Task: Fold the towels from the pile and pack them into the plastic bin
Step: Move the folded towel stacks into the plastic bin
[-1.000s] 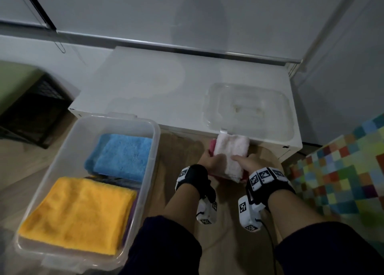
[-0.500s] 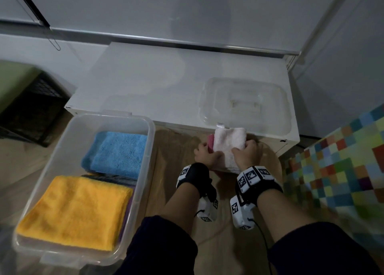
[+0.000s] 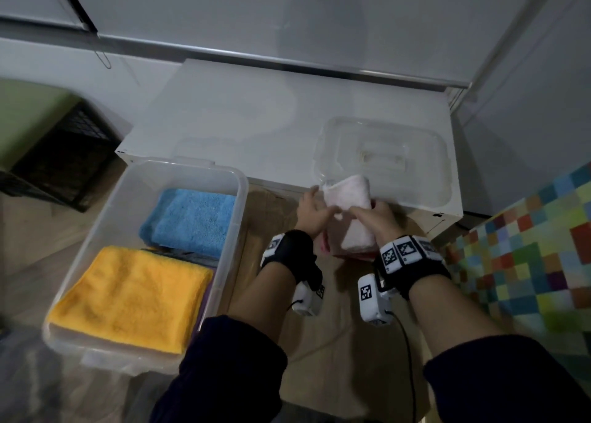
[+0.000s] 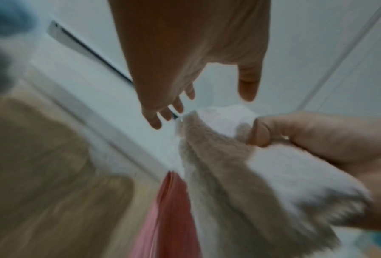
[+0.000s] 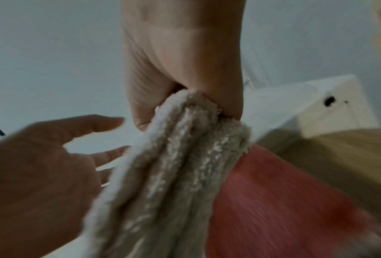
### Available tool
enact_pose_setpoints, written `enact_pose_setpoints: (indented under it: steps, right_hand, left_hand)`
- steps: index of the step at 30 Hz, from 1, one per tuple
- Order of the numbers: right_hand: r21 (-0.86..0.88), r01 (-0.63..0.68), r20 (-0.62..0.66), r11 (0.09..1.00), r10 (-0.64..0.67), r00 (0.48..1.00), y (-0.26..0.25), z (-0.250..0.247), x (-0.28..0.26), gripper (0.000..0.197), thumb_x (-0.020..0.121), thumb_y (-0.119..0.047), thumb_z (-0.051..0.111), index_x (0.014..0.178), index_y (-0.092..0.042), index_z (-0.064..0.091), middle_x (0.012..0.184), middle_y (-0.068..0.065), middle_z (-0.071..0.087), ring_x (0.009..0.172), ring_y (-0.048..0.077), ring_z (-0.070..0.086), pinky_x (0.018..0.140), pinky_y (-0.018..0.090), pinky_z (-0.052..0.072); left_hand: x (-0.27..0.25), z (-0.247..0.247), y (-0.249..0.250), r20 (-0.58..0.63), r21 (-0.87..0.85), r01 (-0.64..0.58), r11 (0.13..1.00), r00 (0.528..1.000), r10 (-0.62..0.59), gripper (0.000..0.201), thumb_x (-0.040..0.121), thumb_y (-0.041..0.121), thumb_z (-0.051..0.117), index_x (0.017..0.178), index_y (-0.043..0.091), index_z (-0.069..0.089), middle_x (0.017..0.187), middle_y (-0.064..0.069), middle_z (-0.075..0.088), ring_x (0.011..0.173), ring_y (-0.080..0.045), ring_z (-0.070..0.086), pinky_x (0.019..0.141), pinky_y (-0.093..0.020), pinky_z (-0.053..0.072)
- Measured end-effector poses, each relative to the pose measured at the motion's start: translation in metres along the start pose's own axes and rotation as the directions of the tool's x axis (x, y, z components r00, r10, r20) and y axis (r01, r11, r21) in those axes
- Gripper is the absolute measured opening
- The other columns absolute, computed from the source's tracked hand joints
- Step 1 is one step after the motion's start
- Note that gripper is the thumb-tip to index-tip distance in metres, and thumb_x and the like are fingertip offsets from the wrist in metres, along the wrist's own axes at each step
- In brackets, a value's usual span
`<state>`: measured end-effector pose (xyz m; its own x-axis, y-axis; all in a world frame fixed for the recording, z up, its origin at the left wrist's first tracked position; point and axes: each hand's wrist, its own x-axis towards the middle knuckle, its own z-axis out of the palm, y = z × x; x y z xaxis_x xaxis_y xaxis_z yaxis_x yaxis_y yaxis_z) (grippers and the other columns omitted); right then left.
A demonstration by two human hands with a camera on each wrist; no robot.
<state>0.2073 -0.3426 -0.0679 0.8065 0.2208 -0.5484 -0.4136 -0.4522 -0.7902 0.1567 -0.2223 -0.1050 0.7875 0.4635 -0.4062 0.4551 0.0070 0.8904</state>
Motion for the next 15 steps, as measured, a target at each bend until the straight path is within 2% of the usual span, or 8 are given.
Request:
enact_pose_setpoints:
  steps: [2, 3, 5, 6, 9, 12, 13, 15]
  right_hand:
    - [-0.073, 0.097, 0.078, 0.993, -0.091, 0.993, -0.024, 0.0, -0.011, 0.039, 0.081, -0.015, 0.064, 0.118, -0.008, 0.055, 0.106, 0.01, 0.065, 0.082, 0.021, 0.061, 0.061, 0.026, 0.045]
    - [-0.097, 0.147, 0.134, 0.984, -0.133, 0.982, -0.038, 0.001, -0.018, 0.036, 0.081, -0.012, 0.062, 0.116, -0.009, 0.057, 0.106, 0.01, 0.066, 0.085, 0.021, 0.063, 0.062, 0.026, 0.047]
    - [-0.099, 0.225, 0.269, 0.969, -0.192, 0.944, -0.063, 0.004, -0.031, 0.037, 0.079, -0.002, 0.056, 0.116, -0.01, 0.058, 0.108, 0.012, 0.066, 0.095, 0.025, 0.064, 0.072, 0.032, 0.051]
    - [-0.087, 0.252, 0.337, 0.964, -0.21, 0.918, -0.075, 0.008, -0.037, 0.038, 0.079, 0.001, 0.054, 0.116, -0.01, 0.059, 0.108, 0.014, 0.066, 0.098, 0.027, 0.065, 0.078, 0.035, 0.052]
    - [-0.037, 0.295, 0.478, 0.955, -0.242, 0.844, -0.104, 0.031, -0.053, 0.039, 0.08, 0.003, 0.054, 0.117, -0.008, 0.059, 0.108, 0.016, 0.064, 0.099, 0.029, 0.063, 0.082, 0.037, 0.051]
    - [0.008, 0.303, 0.607, 0.953, -0.245, 0.756, -0.122, 0.065, -0.068, 0.037, 0.08, 0.001, 0.059, 0.117, -0.006, 0.056, 0.103, 0.011, 0.066, 0.098, 0.026, 0.063, 0.07, 0.027, 0.055]
    - [0.027, 0.294, 0.669, 0.955, -0.236, 0.705, -0.126, 0.078, -0.073, 0.033, 0.083, 0.002, 0.057, 0.115, -0.007, 0.056, 0.099, 0.008, 0.068, 0.096, 0.025, 0.065, 0.066, 0.024, 0.055]
    - [0.04, 0.288, 0.775, 0.957, -0.212, 0.596, -0.136, 0.104, -0.082, 0.028, 0.088, 0.004, 0.05, 0.11, -0.012, 0.057, 0.091, 0.004, 0.071, 0.087, 0.019, 0.07, 0.062, 0.023, 0.055]
  left_hand:
    - [-0.011, -0.024, 0.03, 0.017, -0.177, -0.097, 0.979, 0.995, 0.102, 0.077, 0.081, 0.019, 0.071, 0.144, 0.013, 0.026, 0.145, -0.013, 0.034, 0.135, -0.025, 0.034, 0.106, -0.028, 0.032]
    - [-0.015, -0.037, 0.043, 0.032, -0.209, -0.122, 0.97, 0.991, 0.131, 0.076, 0.084, 0.02, 0.068, 0.145, 0.015, 0.024, 0.145, -0.012, 0.036, 0.134, -0.023, 0.035, 0.103, -0.026, 0.032]
    - [-0.026, -0.065, 0.067, 0.07, -0.155, -0.159, 0.975, 0.983, 0.172, 0.074, 0.085, 0.029, 0.066, 0.145, 0.018, 0.025, 0.14, -0.009, 0.042, 0.129, -0.018, 0.04, 0.099, -0.024, 0.033]
    - [-0.032, -0.079, 0.075, 0.095, -0.103, -0.164, 0.981, 0.98, 0.174, 0.07, 0.083, 0.034, 0.068, 0.142, 0.018, 0.033, 0.135, -0.006, 0.047, 0.124, -0.015, 0.045, 0.097, -0.023, 0.034]
    - [-0.047, -0.12, 0.081, 0.158, -0.093, -0.127, 0.987, 0.977, 0.141, 0.051, 0.064, 0.047, 0.072, 0.105, 0.019, 0.06, 0.101, -0.001, 0.065, 0.088, -0.015, 0.063, 0.074, -0.024, 0.05]
    - [-0.059, -0.166, 0.076, 0.144, -0.208, -0.091, 0.974, 0.982, 0.123, 0.046, 0.067, 0.04, 0.067, 0.101, 0.011, 0.059, 0.086, -0.007, 0.063, 0.065, -0.015, 0.063, 0.053, -0.024, 0.051]
    - [-0.061, -0.181, 0.072, 0.154, -0.245, -0.082, 0.966, 0.98, 0.122, 0.048, 0.068, 0.041, 0.067, 0.105, 0.01, 0.059, 0.089, -0.01, 0.064, 0.068, -0.017, 0.064, 0.056, -0.027, 0.053]
    - [-0.066, -0.21, 0.064, 0.195, -0.329, -0.042, 0.943, 0.974, 0.111, 0.06, 0.063, 0.047, 0.074, 0.109, 0.011, 0.06, 0.1, -0.012, 0.067, 0.087, -0.023, 0.065, 0.079, -0.035, 0.054]
